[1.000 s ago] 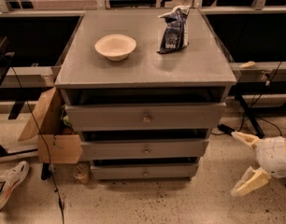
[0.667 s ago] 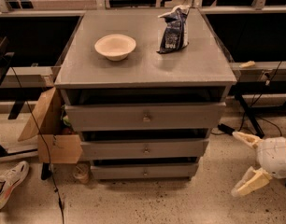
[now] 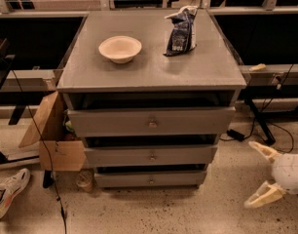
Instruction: Open bottom drawer
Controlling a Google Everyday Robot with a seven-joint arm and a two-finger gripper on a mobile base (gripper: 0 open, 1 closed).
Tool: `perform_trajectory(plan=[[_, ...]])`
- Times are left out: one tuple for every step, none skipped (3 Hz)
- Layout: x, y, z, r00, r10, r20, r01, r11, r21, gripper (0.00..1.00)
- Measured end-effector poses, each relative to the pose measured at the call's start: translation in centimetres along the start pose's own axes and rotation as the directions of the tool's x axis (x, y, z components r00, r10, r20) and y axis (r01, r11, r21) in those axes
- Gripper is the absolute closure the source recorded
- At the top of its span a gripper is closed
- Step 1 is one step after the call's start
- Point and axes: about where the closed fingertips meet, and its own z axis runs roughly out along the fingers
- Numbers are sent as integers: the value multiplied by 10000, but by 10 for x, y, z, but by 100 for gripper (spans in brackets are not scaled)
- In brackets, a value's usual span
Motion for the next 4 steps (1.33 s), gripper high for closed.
perform_trajectory(plan=[[58,9,57,9983,-115,570,143,9986,-506,0],[125,31,123,9964,540,650,-478,9945,-937,0],[138,48,144,9920,946,837,-839,9889,-1225,0],[138,48,144,9920,946,837,-839,9889,-1225,0]])
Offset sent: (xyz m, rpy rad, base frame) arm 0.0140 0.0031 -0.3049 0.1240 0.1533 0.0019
